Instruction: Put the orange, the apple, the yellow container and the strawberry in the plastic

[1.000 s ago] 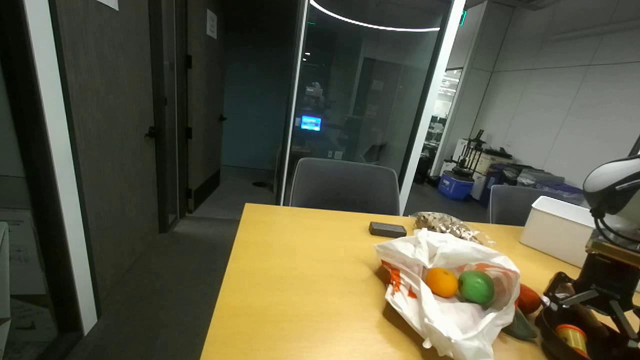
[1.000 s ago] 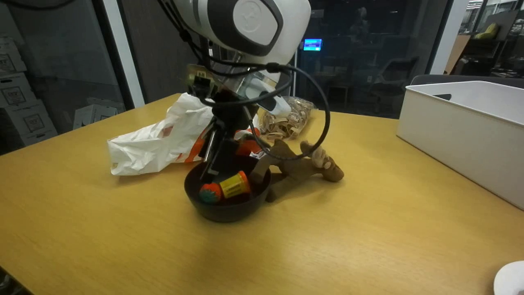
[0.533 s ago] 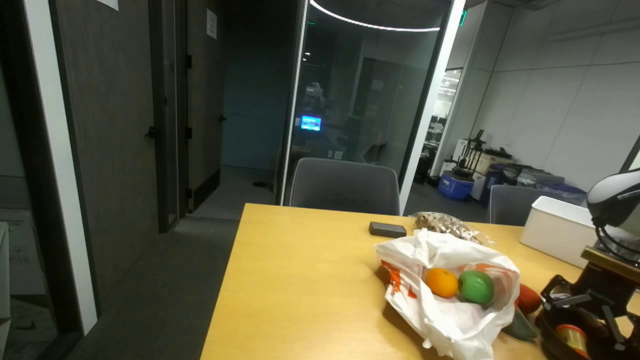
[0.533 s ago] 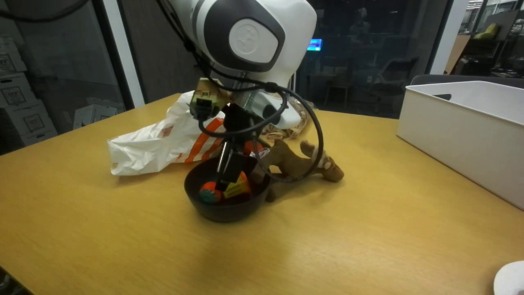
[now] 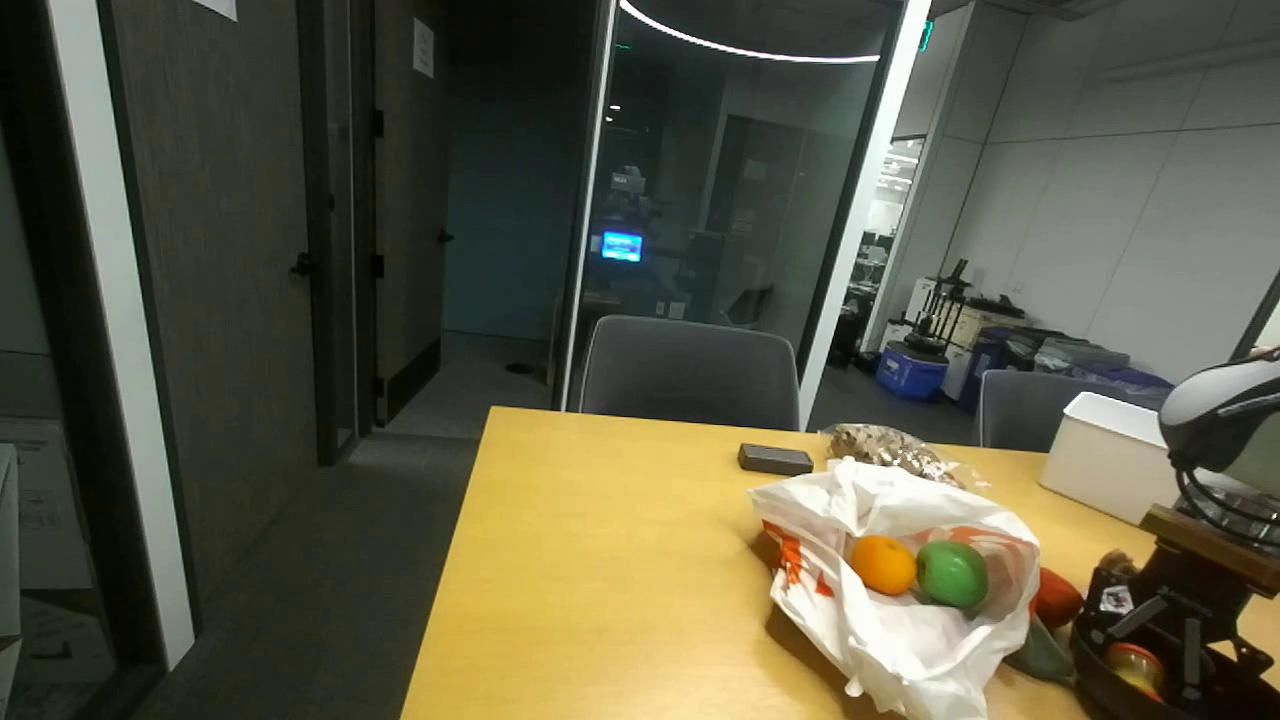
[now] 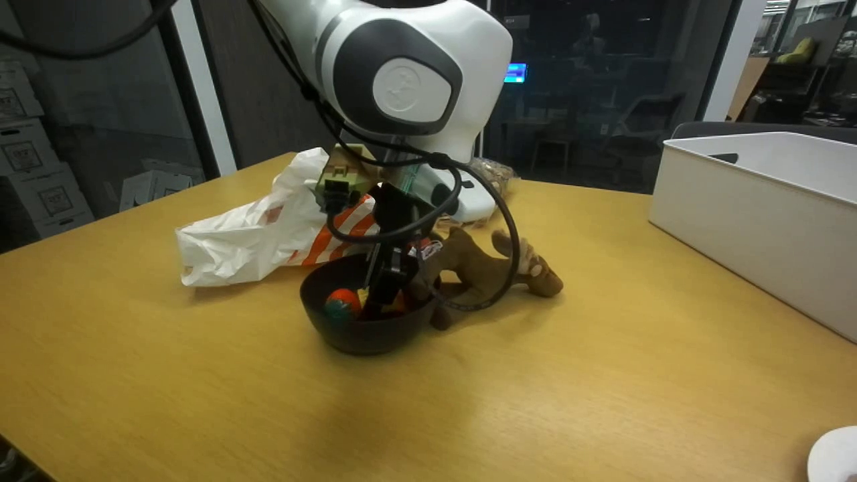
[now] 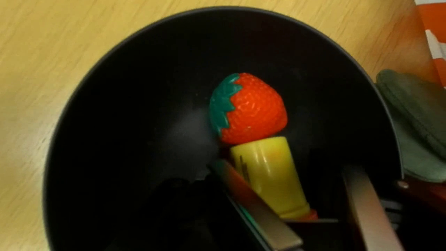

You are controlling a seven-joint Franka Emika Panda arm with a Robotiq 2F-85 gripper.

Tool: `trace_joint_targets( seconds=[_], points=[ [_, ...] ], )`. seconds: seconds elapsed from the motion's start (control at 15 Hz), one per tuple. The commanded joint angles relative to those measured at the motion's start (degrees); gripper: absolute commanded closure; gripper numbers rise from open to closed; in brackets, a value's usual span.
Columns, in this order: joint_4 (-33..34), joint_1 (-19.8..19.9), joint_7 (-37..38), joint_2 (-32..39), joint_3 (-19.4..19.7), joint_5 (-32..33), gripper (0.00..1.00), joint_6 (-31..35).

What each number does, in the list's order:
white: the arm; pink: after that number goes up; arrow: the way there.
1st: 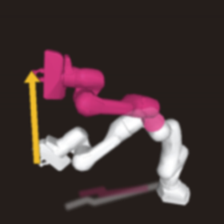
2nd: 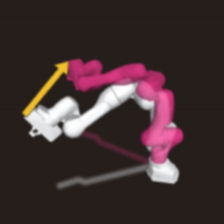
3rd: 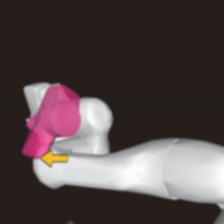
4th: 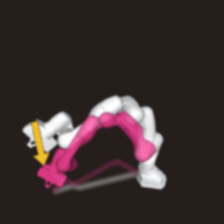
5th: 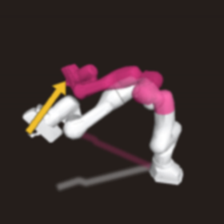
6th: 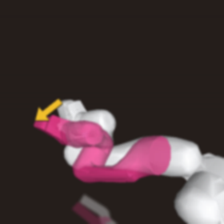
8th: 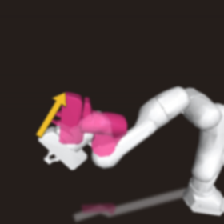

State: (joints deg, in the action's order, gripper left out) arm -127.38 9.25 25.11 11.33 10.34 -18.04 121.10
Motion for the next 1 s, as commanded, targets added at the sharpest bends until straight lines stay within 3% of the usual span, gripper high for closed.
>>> trace_joint_targets(
  seconds=[0.0,0.13,0.4,0.67,0.93],
  points=[
    [-1.2,-0.5,1.3,-1.6,0.0,-0.3,0.71,2.3],
    [-1.6,-0.6,1.8,-2.9,0.2,0.8,0.82,2.0],
    [-2.1,-0.6,2.1,-7.7,0.6,5.3,0.82,-1.1],
    [-1.5,-0.3,-5.2,-15.2,-0.4,7.3,0.82,-9.7],
    [1.1,-2.5,-11.6,-20.1,-3.4,7.3,0.82,-18.2]
  ],
)
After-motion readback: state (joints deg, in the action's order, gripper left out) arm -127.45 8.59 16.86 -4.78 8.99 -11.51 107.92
